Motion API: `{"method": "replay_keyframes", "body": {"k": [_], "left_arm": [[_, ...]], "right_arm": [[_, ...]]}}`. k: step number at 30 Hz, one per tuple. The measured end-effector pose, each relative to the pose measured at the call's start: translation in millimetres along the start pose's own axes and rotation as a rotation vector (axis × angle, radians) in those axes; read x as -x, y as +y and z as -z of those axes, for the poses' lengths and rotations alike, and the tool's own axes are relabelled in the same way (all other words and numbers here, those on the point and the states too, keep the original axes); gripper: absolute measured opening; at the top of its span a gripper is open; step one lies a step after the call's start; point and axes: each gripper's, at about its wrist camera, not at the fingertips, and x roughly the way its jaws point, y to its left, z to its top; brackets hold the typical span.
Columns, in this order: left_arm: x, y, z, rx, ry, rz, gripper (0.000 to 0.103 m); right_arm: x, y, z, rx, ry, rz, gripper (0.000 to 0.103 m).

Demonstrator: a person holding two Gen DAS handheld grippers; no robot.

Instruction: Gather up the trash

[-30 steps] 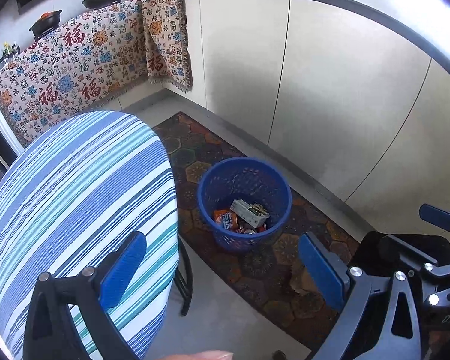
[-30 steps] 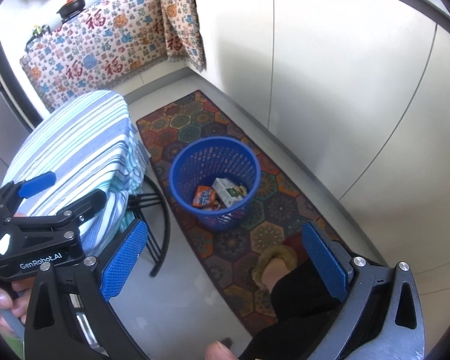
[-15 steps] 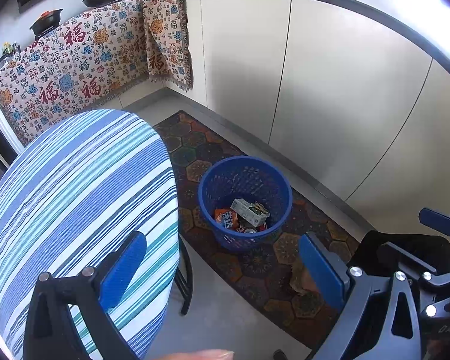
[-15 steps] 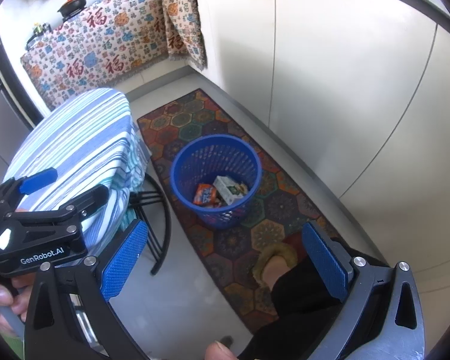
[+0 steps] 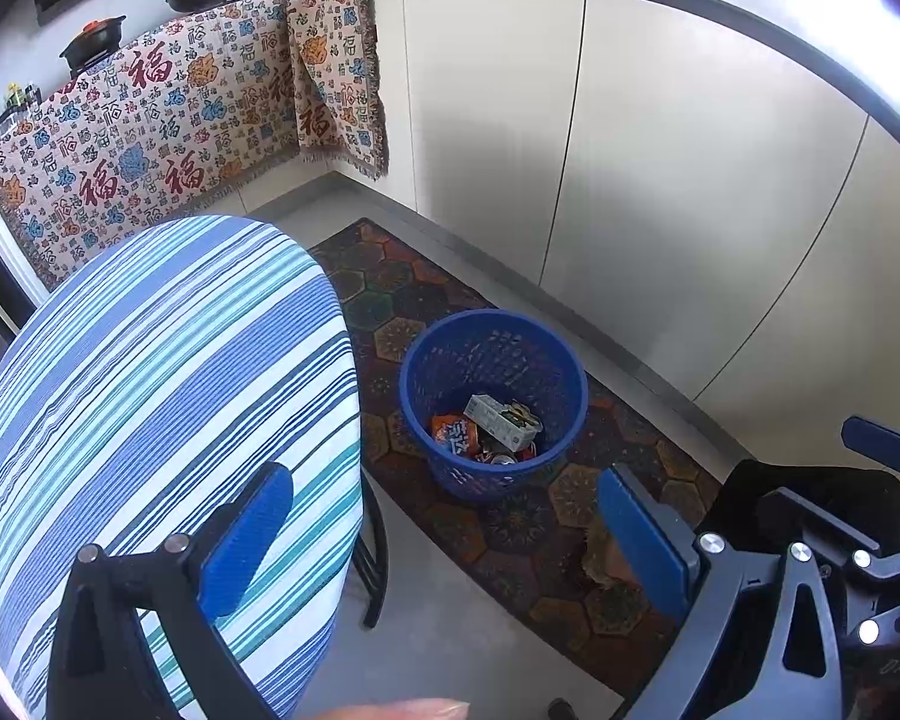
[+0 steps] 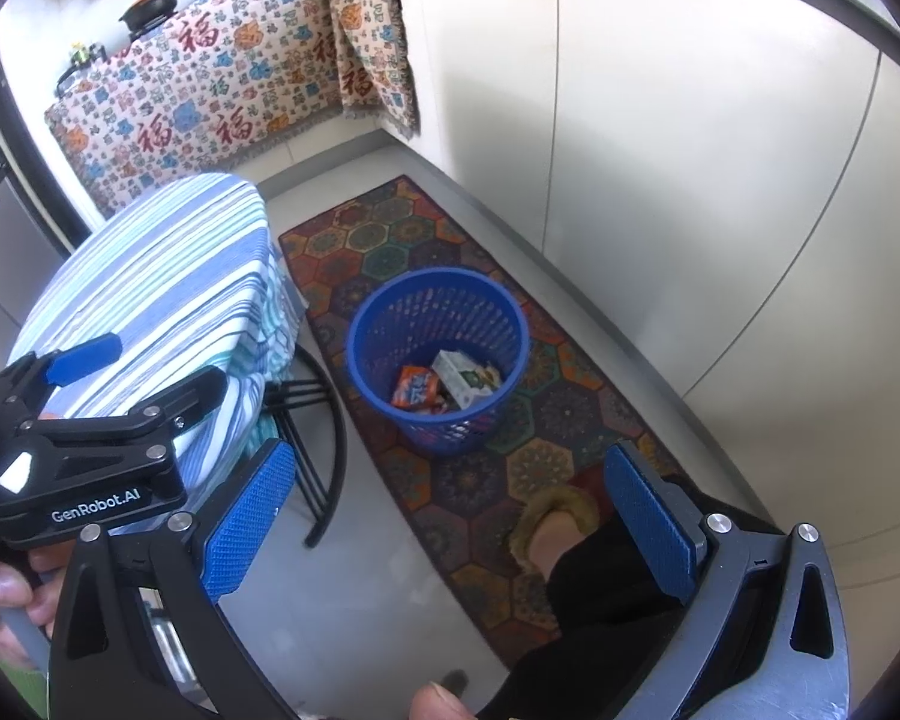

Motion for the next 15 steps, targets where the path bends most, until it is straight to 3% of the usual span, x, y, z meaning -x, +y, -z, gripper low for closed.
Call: {"method": "replay_keyframes", "body": {"k": [15], "left_arm": [[-0.2, -0.7, 0.0, -0.005, -0.003, -0.003, 0.103]], "right_arm": [[-0.1, -0.7, -0.7, -0.001, 0.001, -0.002, 0.103]]}}
